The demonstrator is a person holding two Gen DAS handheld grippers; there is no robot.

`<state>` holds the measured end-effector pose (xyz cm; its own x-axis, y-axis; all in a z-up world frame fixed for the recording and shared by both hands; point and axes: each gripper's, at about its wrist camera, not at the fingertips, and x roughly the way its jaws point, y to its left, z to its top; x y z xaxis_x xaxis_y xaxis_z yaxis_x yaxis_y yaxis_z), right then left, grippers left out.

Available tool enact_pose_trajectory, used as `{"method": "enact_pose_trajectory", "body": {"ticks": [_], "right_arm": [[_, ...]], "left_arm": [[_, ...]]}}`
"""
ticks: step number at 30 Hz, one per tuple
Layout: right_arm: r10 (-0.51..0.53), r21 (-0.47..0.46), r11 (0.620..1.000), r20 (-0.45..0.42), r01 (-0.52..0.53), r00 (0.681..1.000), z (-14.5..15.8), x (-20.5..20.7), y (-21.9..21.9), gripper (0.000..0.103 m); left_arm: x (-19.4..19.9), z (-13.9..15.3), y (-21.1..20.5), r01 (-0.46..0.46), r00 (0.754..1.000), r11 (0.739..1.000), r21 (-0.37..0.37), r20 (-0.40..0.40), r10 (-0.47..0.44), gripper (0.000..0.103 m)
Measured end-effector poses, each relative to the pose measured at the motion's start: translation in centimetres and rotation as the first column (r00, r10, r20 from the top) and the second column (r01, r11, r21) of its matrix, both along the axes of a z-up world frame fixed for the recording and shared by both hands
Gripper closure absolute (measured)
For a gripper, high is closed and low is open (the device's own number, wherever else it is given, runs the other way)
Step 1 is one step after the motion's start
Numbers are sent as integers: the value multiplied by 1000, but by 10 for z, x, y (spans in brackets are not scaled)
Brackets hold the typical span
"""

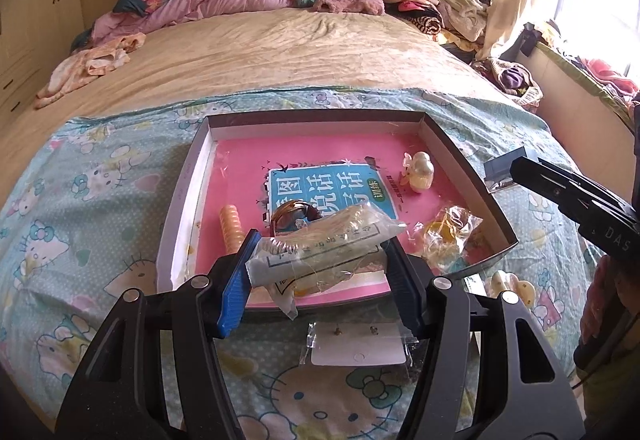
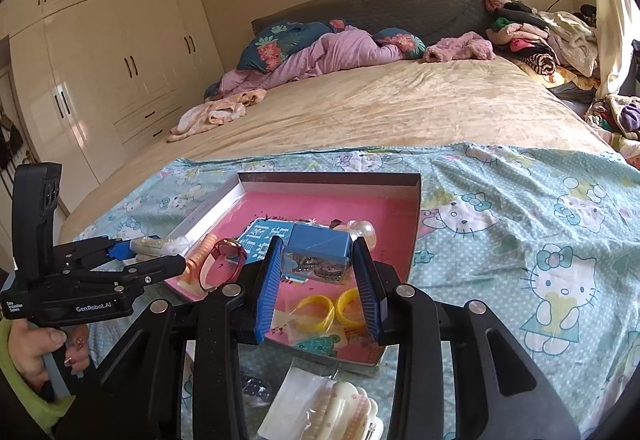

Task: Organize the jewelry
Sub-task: 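Carry the clear bag with the left tool while the right tool carries the blue cube into the box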

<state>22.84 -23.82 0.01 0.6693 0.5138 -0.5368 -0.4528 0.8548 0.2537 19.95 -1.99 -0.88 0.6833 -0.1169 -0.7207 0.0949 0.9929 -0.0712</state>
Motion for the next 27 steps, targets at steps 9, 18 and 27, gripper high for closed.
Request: {"method": "enact_pose_trajectory", "body": {"ticks": [9,18,27], "right_arm": [[-19,-19,1000,-10,19,1000,-10,13,-2,69],[-21,-54,998,-20,20,1000,-21,29,5,69],[-14,-97,995,-50,9,999,-37,46,18,69]], "left_arm": [[15,-15,-4,0,1000,1000,17,-29,0,51],[25,-28,-7,5,998,1000,26,-55,-3,51],[34,-39,-3,-4,997,1000,27,-73,6,51]]}}
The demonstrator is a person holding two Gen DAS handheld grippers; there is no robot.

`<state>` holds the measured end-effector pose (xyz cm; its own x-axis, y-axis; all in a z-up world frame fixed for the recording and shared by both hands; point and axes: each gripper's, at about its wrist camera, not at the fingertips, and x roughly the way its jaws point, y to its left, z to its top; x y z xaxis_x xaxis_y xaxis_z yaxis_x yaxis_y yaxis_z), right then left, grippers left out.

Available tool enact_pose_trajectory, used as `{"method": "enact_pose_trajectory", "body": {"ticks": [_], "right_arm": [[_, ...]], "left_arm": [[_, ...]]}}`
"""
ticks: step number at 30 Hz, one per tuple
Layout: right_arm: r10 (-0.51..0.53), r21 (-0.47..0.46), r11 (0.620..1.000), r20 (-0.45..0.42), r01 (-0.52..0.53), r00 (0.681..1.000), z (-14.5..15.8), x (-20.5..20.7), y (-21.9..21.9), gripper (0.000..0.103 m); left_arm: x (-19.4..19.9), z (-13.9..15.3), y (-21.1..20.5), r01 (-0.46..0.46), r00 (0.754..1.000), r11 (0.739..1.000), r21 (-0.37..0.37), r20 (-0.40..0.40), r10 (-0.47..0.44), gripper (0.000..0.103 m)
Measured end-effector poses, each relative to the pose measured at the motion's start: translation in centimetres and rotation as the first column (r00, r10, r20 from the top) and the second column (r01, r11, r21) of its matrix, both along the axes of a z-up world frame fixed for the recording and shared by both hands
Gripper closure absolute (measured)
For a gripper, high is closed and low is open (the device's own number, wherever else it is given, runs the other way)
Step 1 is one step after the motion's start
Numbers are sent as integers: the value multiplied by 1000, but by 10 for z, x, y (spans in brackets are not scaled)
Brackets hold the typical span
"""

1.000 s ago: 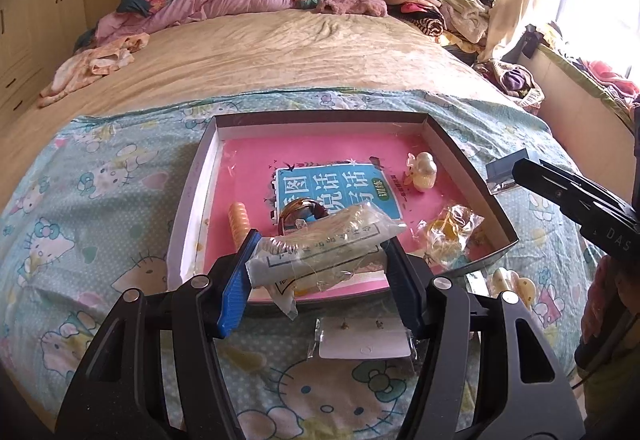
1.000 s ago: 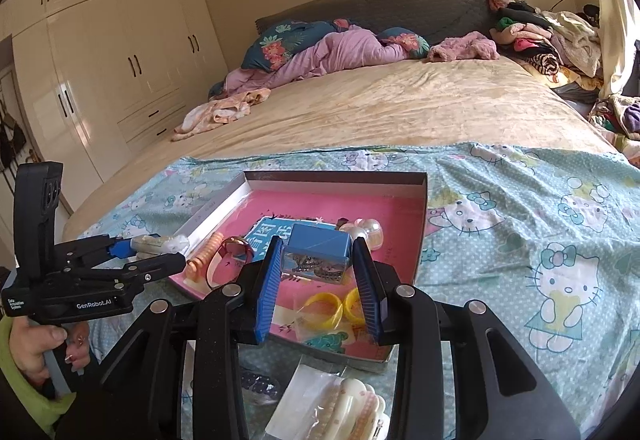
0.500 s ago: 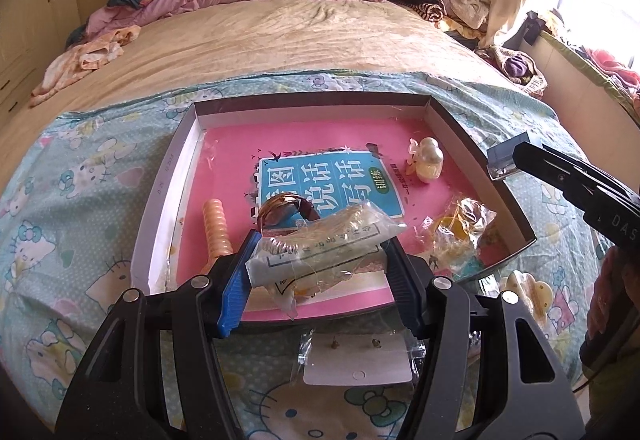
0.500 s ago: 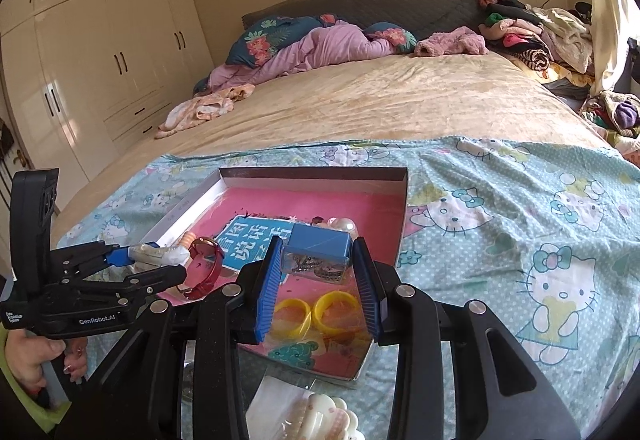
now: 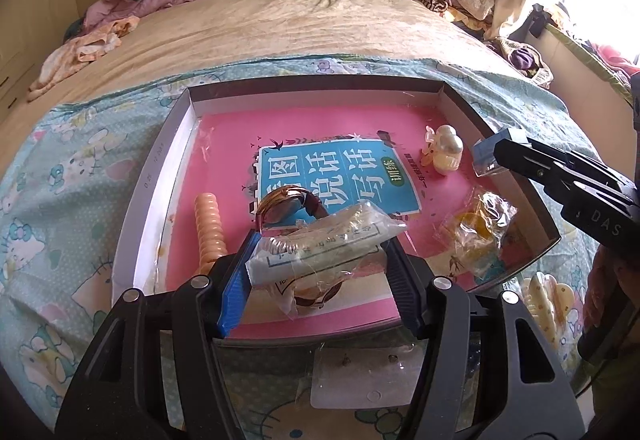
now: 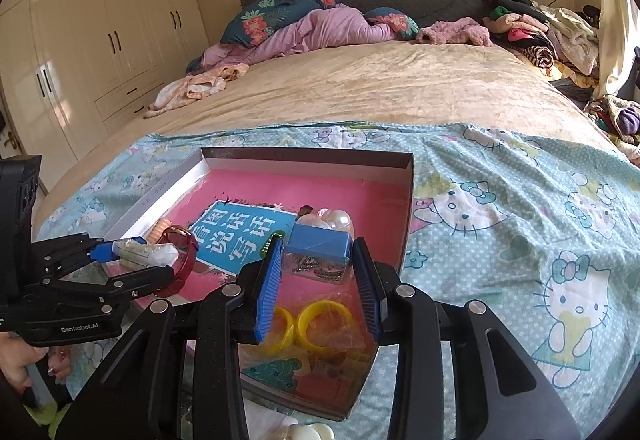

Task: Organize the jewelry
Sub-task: 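Carry the clear bag with the left tool while the right tool carries the blue cube into the box, then open the right tool to drop the blue cube while the left tool releases the clear bag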

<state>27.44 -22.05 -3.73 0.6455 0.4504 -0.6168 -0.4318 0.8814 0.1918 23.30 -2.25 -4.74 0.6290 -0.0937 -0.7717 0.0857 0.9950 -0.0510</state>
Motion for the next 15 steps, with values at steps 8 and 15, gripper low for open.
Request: {"method": "enact_pose_trajectory", "body": {"ticks": [8,15], "right_arm": [[-11,-24,1000,-39,10,999,-14,9,2,69],[-19,-25,1000,-56,17,998,-17,10,1,68]], "left_arm": [[4,-10,7,-19,1000,1000,-8,-19,19,51],[2,-11,8,-21,1000,1000,-12,-21,21,51]]}}
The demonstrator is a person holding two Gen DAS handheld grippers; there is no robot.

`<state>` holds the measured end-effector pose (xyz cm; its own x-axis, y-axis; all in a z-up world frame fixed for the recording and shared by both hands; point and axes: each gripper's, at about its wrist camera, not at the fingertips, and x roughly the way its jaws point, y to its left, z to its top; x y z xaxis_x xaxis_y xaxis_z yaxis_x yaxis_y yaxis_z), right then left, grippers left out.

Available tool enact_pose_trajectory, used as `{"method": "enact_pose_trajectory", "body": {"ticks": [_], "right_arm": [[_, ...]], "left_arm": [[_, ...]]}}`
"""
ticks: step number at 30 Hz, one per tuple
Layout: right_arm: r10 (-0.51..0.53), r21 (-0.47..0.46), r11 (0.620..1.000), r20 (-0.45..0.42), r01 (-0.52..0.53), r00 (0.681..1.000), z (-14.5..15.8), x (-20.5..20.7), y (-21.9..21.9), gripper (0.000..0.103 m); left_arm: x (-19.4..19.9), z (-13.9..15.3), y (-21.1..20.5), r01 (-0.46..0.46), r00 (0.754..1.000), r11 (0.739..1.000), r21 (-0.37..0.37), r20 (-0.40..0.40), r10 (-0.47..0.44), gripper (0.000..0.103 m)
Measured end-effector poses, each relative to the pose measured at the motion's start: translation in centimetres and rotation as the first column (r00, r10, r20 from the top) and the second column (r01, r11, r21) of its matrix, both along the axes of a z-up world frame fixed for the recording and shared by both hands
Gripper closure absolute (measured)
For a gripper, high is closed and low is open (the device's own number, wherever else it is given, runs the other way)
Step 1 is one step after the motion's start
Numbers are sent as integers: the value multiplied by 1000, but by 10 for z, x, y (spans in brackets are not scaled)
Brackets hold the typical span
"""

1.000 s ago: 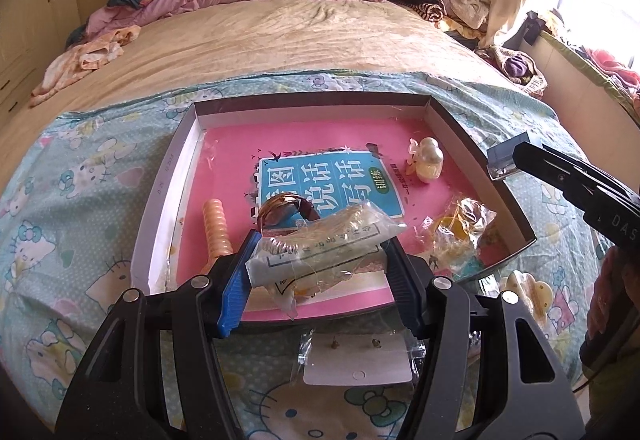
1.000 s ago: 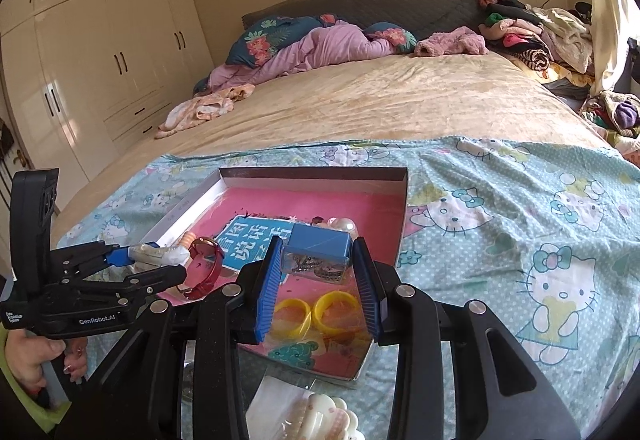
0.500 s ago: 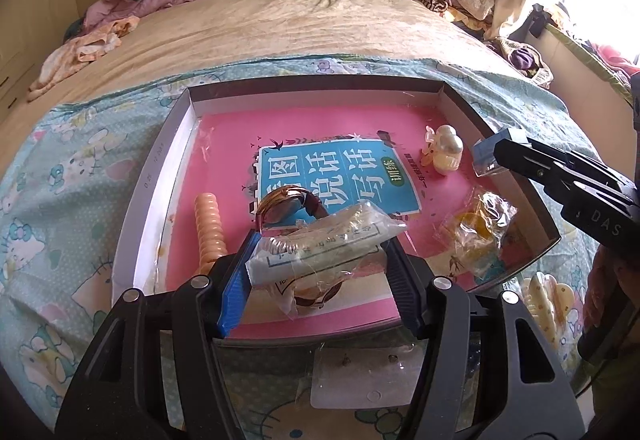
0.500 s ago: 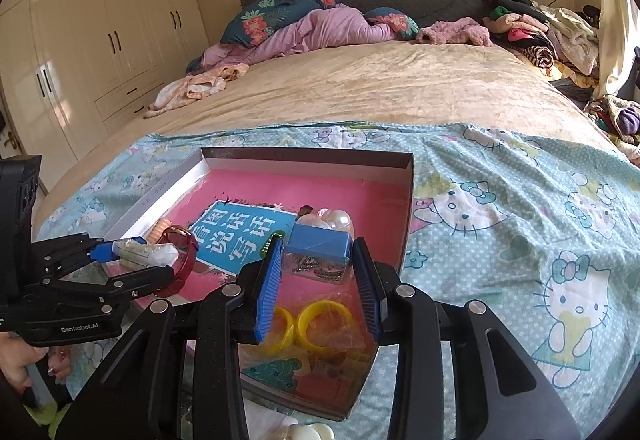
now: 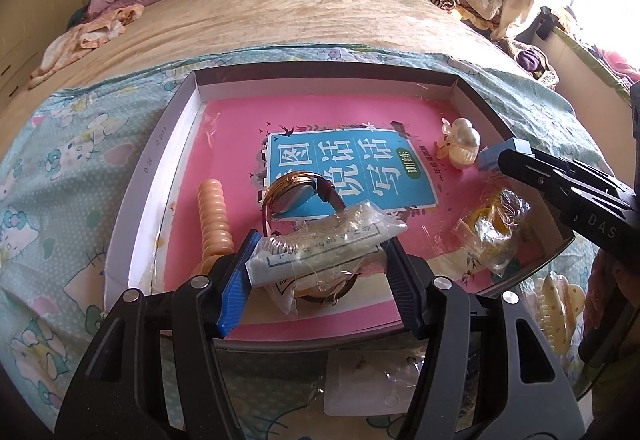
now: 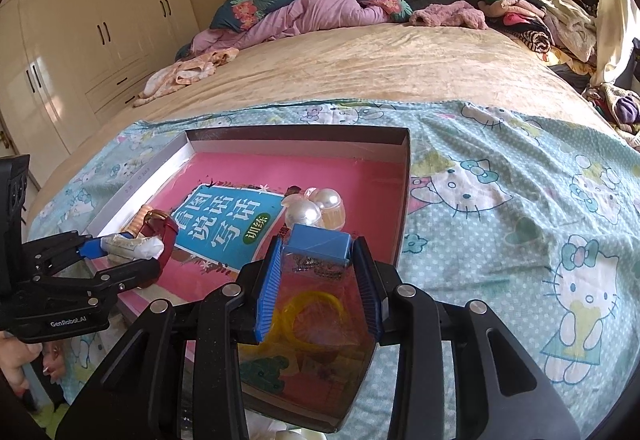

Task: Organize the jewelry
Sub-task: 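Open the right tool to drop the blue cube while the left tool releases the clear bag, then withdraw both open tools from the box toward the remaining items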

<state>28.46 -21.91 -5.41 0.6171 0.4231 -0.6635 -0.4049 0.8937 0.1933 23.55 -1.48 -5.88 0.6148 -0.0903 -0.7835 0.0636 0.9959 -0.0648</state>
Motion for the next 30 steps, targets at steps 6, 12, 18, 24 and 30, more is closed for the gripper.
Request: {"method": "enact_pose_trajectory", "body": {"ticks": [6,12,18,24,30], "right_arm": [[-6,9,1000,-7,6,1000,2,-3,-3,62],[-15,24,1000,-2,15,1000,7,-12,-8,48],[-47,77,996,18,46,999,20,-30,-18,20],[-64,99,993,20,61,998,28,-42,-27,16],[-68,115,991,6,66,998,30,-48,-31,16]], "left_arm": [[0,0,0,-1,1000,1000,-2,0,1,51],[-1,1,0,-2,1000,1000,4,-4,2,50],[-2,1,-1,-4,1000,1000,9,-11,4,49],[-6,5,-1,-11,1000,1000,0,-7,11,39],[-14,13,1,-28,1000,1000,-2,9,28,27]]}}
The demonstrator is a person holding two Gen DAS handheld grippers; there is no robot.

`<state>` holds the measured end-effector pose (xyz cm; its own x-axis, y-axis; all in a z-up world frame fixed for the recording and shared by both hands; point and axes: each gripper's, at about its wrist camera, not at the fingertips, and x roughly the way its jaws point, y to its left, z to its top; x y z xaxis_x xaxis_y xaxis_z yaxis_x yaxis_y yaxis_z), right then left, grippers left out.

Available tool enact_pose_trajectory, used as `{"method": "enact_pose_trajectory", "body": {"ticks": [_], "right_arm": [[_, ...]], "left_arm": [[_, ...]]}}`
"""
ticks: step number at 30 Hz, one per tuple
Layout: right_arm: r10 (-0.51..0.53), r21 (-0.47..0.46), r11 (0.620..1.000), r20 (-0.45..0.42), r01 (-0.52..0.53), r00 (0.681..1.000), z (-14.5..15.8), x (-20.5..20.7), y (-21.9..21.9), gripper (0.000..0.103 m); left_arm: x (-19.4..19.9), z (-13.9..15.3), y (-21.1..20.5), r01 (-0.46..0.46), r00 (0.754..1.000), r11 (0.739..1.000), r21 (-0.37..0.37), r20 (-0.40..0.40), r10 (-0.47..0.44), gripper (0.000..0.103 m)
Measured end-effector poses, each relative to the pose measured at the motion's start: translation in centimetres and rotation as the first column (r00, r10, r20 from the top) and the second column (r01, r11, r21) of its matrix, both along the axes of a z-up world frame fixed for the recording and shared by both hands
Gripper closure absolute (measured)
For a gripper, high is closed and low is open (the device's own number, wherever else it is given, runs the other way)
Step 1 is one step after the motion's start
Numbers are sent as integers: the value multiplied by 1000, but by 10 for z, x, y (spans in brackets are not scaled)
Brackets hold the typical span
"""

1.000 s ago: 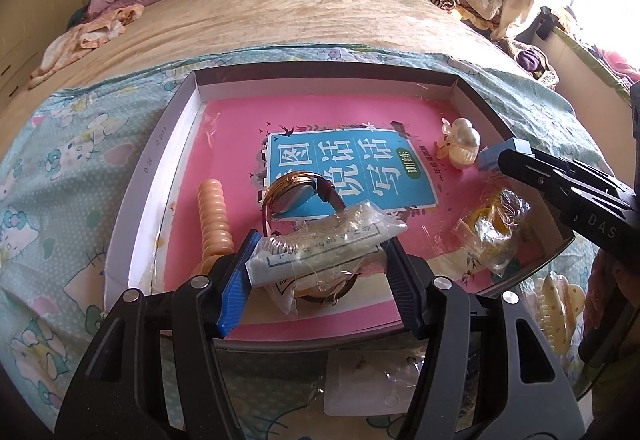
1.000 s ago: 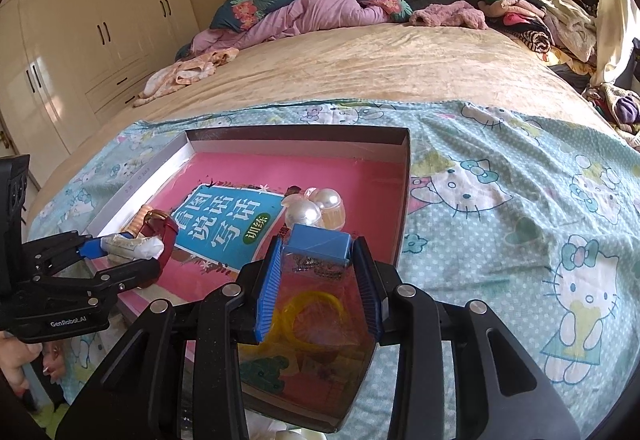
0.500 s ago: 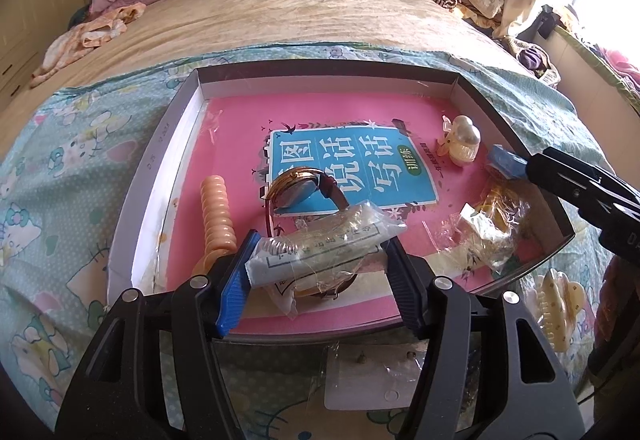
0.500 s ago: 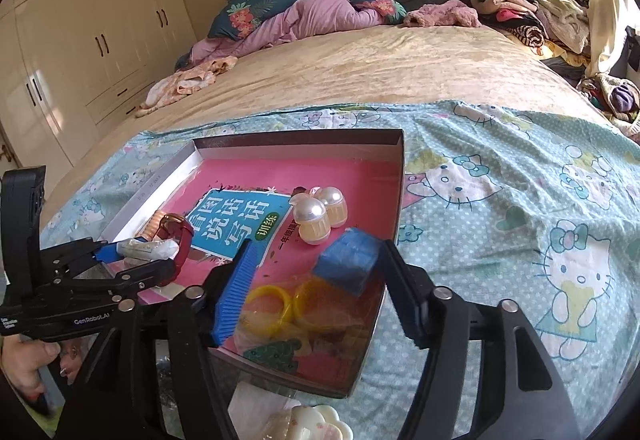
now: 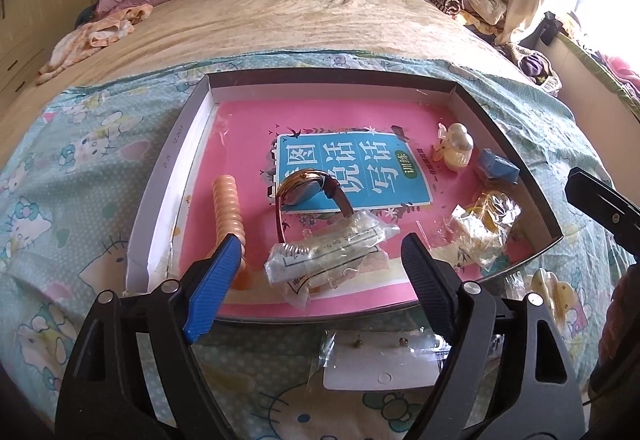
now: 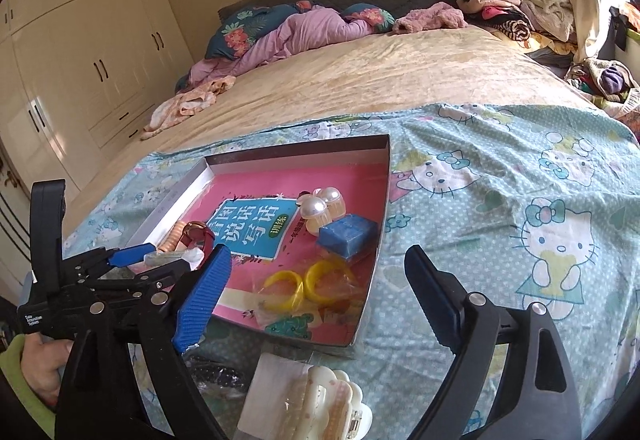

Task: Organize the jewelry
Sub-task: 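Withdraw both open tools from the box toward the remaining items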

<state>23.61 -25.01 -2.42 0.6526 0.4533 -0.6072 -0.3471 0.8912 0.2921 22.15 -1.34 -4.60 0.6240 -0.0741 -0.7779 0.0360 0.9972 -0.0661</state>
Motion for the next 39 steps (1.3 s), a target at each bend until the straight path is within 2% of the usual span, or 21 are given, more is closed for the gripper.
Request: {"method": "enact_pose_trajectory", "body": {"ticks": [4,7,10,26,39], "right_arm": [[-1,6,1000,5,1,1000,4,-5,-1,16],[4,8,1000,11,-4,1000,8,-9,-1,15],[9,10,1000,20,-9,1000,13,-14,0,15],[33,4,999,75,-33,997,40,-43,3,15],[55,-18,998,106,-53,993,54,-67,6,15]], "left_arm": [[-6,6,1,-6,1000,1000,-5,3,6,20],[-11,12,3,-11,1000,1000,-22,10,11,19],[-17,19,5,-19,1000,1000,-21,22,19,10],[-48,46,13,-44,996,998,-35,79,47,10],[-77,64,19,-43,991,996,-78,125,53,10]]}}
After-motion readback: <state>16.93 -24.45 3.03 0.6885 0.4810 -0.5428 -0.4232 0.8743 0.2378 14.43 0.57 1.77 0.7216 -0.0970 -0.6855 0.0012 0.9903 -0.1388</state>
